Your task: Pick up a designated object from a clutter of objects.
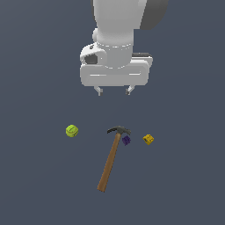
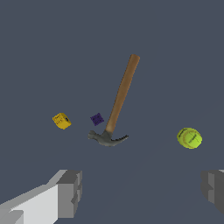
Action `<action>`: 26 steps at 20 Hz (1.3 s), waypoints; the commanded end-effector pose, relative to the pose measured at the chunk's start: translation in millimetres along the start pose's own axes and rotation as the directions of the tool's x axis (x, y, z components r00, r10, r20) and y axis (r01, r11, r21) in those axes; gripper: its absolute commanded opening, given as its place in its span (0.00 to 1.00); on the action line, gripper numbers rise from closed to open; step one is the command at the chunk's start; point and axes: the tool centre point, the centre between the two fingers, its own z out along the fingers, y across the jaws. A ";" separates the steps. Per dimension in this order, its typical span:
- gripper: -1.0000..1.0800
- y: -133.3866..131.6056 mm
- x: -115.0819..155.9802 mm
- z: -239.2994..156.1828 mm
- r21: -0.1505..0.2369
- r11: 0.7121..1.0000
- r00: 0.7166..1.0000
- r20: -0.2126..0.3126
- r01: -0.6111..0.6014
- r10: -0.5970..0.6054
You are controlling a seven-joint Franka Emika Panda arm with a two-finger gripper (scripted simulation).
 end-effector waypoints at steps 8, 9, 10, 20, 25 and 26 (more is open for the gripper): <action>0.96 -11.6 -2.1 2.7 0.018 1.000 1.000 0.016 0.009 -0.009; 0.96 -13.1 -2.6 2.7 0.021 1.000 1.000 0.019 0.009 -0.009; 0.96 -14.0 -3.1 2.4 0.023 1.000 1.000 0.020 0.008 -0.009; 0.96 -22.5 3.3 16.8 0.017 0.999 0.999 0.022 0.041 -0.042; 0.96 -39.2 13.8 44.5 0.008 0.994 0.994 0.024 0.105 -0.105; 0.96 -43.8 16.2 51.8 0.006 0.993 0.992 0.025 0.122 -0.122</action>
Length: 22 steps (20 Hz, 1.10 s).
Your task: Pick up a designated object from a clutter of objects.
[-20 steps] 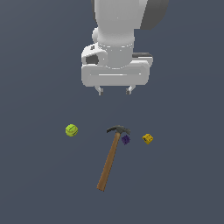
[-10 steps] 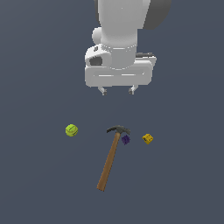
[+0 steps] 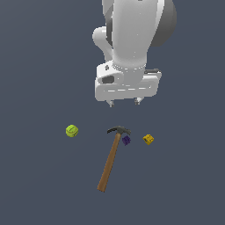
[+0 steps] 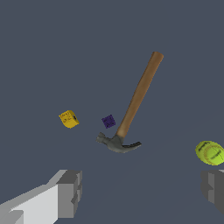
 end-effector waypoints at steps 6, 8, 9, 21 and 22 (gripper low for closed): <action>0.96 -41.2 22.1 67.8 -0.015 0.988 0.988 0.009 0.153 -0.153; 0.96 -56.5 26.9 91.4 -0.017 0.978 0.979 0.011 0.206 -0.206; 0.96 -64.4 28.7 103.3 -0.018 0.973 0.973 0.012 0.232 -0.232; 0.96 -136.8 27.5 207.6 -0.002 0.893 0.893 0.015 0.450 -0.450; 0.96 -140.2 26.7 212.2 0.000 0.889 0.888 0.015 0.459 -0.459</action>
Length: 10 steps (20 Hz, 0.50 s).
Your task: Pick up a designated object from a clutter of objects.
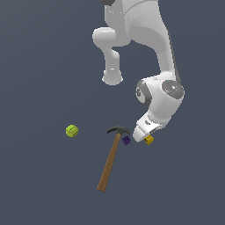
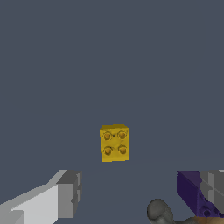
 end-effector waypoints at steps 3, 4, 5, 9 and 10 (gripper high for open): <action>0.96 -13.0 3.7 18.1 0.004 0.999 0.999 -0.003 0.041 -0.041; 0.96 -14.6 4.1 20.3 0.005 0.999 0.999 -0.003 0.046 -0.046; 0.96 -15.8 4.3 21.8 0.006 0.999 0.999 -0.003 0.049 -0.049; 0.96 -16.0 3.9 22.2 0.006 0.999 0.999 -0.002 0.049 -0.049; 0.96 -16.0 3.9 23.2 0.006 0.999 0.999 -0.002 0.049 -0.049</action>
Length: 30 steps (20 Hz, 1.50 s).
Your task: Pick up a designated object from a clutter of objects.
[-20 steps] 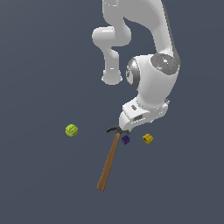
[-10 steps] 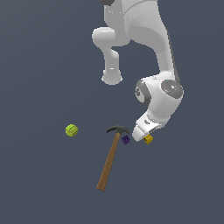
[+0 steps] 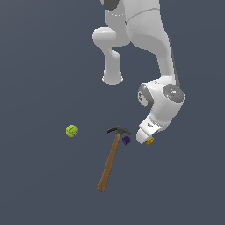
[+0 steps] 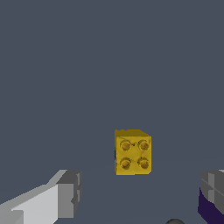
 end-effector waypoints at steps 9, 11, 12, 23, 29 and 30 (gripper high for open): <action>0.96 -0.8 -0.7 36.7 0.000 1.000 1.000 -0.001 0.003 -0.003; 0.96 -0.9 -0.5 44.0 0.000 1.000 1.000 -0.001 0.003 -0.003; 0.96 -0.8 -0.4 46.6 0.000 1.000 1.000 -0.001 0.003 -0.003; 0.00 -0.5 0.4 50.9 0.000 1.000 1.000 -0.001 0.003 -0.003; 0.00 -0.5 -0.3 49.8 -0.001 1.000 1.000 -0.001 0.003 -0.003; 0.00 -0.8 -0.7 48.8 -0.001 1.000 1.000 -0.001 0.003 -0.003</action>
